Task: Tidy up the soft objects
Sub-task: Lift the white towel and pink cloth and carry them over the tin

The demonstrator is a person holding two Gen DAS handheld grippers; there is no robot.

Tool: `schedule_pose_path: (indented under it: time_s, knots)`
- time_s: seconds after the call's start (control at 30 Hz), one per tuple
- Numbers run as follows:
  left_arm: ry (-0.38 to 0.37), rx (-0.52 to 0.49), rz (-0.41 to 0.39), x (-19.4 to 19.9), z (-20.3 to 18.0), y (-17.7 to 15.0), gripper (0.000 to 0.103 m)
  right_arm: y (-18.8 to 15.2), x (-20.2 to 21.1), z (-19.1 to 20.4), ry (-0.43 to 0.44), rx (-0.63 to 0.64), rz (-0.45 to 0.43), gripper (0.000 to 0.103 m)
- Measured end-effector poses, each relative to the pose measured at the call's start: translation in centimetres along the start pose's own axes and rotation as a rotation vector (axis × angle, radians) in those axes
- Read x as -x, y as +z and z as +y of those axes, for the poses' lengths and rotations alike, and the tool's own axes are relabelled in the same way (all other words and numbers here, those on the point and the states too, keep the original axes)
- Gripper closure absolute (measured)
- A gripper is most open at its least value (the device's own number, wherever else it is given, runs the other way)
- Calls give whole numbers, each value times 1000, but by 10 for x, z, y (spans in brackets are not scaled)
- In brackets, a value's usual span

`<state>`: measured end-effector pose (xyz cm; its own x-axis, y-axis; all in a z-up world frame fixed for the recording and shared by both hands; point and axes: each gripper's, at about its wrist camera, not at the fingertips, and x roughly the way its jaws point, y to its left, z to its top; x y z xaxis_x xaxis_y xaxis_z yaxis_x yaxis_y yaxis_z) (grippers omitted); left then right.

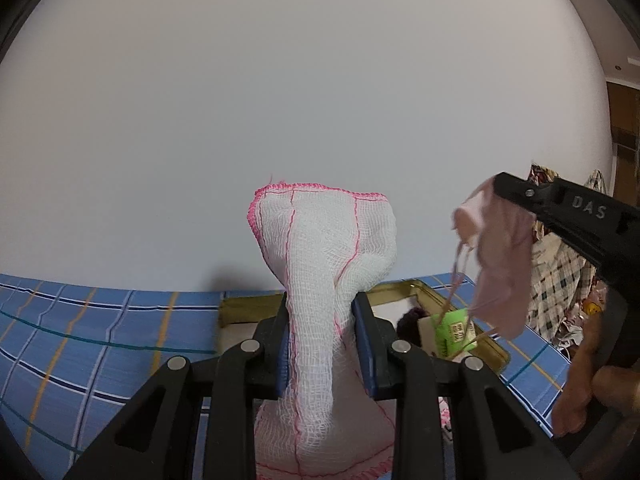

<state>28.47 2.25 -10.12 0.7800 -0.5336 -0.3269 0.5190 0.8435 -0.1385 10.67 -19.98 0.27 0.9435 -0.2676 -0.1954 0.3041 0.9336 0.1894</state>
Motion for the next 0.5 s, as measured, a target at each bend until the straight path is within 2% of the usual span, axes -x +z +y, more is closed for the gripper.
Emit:
schedule_pose_path:
  time_s: [0.23,0.5]
  knots:
    - [-3,-10,32,-8,-17,-2,73,-7,-14,-5,-15,46,44,95]
    - [19,-17,83,-22,-29,-6,73,-13,-23,-22,-24,14,100,95]
